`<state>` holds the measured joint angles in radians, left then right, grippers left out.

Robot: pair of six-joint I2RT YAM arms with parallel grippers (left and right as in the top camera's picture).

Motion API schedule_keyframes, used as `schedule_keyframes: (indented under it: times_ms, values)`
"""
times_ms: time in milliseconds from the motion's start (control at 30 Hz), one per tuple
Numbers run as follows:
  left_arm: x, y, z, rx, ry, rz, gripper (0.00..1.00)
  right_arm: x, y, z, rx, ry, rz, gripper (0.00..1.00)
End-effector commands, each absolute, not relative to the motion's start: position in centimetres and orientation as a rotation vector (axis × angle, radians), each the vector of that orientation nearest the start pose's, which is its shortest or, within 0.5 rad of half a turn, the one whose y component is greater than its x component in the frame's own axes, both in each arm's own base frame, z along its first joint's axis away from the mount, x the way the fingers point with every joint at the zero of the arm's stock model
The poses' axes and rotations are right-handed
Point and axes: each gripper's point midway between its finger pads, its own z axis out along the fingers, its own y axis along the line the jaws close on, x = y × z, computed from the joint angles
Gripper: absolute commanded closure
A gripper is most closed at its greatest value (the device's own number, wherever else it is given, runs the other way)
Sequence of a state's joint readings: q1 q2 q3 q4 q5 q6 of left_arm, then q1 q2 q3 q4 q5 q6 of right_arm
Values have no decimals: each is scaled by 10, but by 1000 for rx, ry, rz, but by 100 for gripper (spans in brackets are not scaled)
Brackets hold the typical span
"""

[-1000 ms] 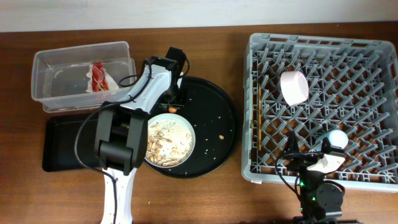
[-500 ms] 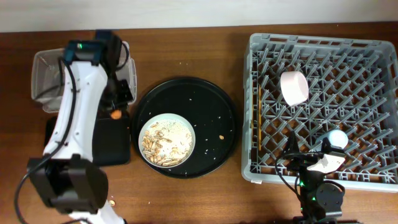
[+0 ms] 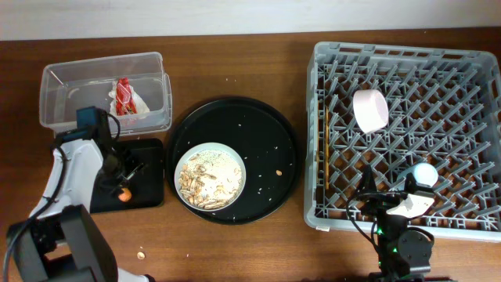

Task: Sort waste into correct bins and load items into the dishwasher rack
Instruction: 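Grasp the carrot with the left gripper and place it on black tray, then grasp the white plate edge with the left gripper and tip food onto black tray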

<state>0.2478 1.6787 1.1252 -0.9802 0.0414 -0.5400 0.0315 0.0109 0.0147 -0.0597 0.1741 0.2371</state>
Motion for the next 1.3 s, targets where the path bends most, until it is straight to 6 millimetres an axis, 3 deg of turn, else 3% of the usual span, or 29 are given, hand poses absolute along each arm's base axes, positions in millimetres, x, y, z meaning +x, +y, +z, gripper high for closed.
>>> schedule_keyframes:
  times_ms: [0,67,100,133,167,233,267,367,500,600,700,767,867,933,1033,1167,1267]
  values:
    - [325,-7,113,-515,2866,-292,34,244,-23,160,307,1602,67,2]
    - [318,-69,114,-142,2915,-305,36,244,-23,160,307,1602,67,2]
    - [302,-118,107,140,2945,-265,37,244,-23,160,307,1602,67,2]
    - [290,-145,98,300,2958,-203,38,244,-23,160,307,1602,67,2]
    - [280,-161,88,417,2965,-123,40,244,-23,160,307,1602,67,2]
    - [260,-191,65,617,2983,-42,53,244,-23,160,307,1602,67,2]
    - [254,-198,56,669,2991,-17,55,244,-23,160,307,1602,67,2]
    - [255,-200,26,723,3013,93,61,245,-23,160,307,1603,66,2]
    - [246,-199,-2,754,3093,122,87,245,-23,160,307,1603,66,2]
    - [242,-203,-11,830,3087,139,98,245,-23,160,307,1604,66,2]
    - [256,-193,-11,822,3025,278,100,245,-23,160,307,1604,66,2]
    - [268,-202,1,798,2995,259,100,245,-23,160,307,1604,66,2]
    - [294,-214,35,691,2937,274,100,245,-23,160,307,1604,66,2]
    - [313,-210,67,581,2884,372,100,245,-23,160,307,1604,66,2]
    - [323,-207,100,521,2854,395,100,245,-23,160,307,1604,66,2]
    - [327,-169,136,284,2894,316,100,245,-23,160,307,1604,66,2]
    - [330,-136,154,117,3023,-127,100,245,-23,160,307,1604,66,2]
